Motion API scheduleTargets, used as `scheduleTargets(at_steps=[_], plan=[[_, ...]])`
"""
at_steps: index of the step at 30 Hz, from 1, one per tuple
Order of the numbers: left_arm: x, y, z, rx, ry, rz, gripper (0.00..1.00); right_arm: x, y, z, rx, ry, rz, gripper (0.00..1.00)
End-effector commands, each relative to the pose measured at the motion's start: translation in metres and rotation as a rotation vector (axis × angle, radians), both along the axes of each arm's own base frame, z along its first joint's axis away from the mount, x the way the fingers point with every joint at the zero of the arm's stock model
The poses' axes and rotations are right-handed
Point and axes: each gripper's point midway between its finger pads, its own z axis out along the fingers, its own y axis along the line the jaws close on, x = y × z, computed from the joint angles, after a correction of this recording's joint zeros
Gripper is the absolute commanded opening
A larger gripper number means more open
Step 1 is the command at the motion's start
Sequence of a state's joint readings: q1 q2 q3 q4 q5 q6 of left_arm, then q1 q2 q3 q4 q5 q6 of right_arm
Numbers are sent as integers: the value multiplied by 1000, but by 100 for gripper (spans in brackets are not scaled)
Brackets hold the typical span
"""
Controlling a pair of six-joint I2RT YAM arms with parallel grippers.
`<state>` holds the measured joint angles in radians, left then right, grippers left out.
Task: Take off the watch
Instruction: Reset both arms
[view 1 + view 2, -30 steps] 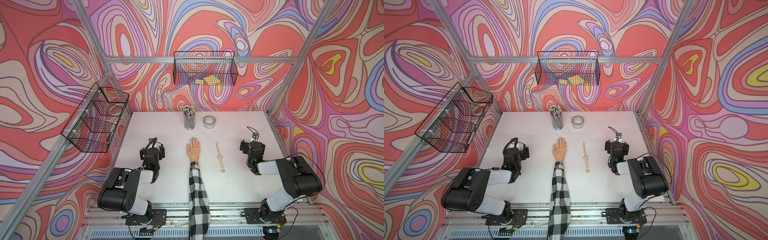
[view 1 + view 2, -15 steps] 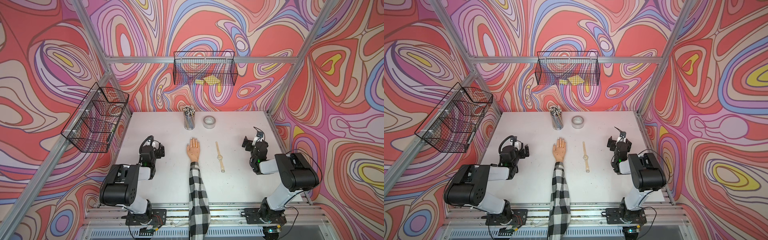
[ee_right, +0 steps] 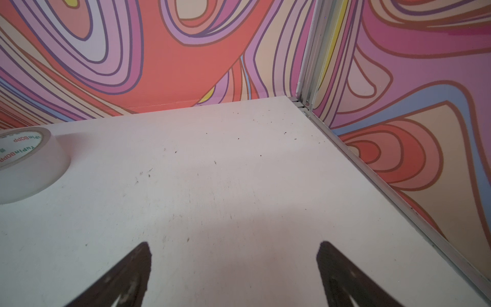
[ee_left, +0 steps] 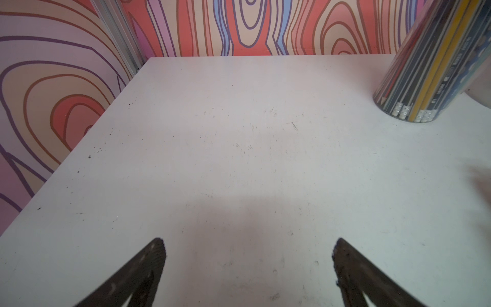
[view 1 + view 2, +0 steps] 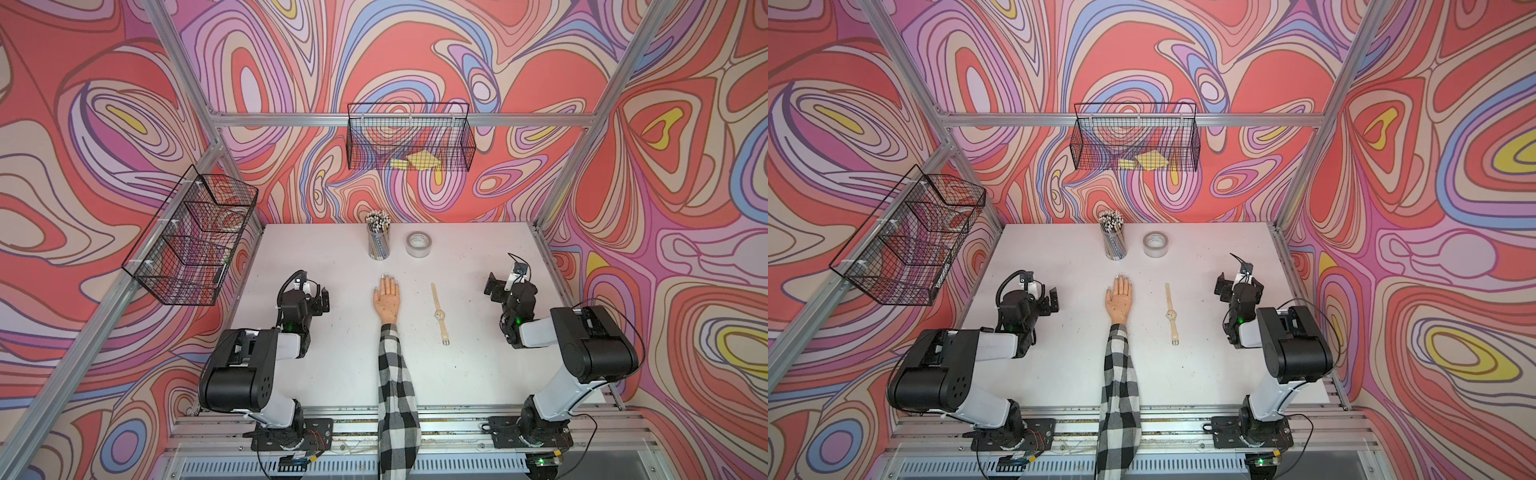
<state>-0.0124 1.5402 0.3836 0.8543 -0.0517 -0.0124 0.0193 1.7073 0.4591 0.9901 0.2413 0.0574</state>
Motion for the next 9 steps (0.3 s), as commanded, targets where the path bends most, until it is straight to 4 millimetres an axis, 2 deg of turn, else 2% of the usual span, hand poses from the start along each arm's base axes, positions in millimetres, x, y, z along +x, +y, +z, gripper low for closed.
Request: scheduleTargets(at_steps=[1, 5, 9], plan=[[2, -1, 4, -7, -15, -7, 99, -1, 2, -1, 8, 3, 14, 98], [1, -1, 3, -7, -16, -8, 99, 6, 6, -9, 17, 45, 40, 98], [1, -1, 4, -7, -17, -8, 99, 1, 9, -2, 6, 12, 55, 98]])
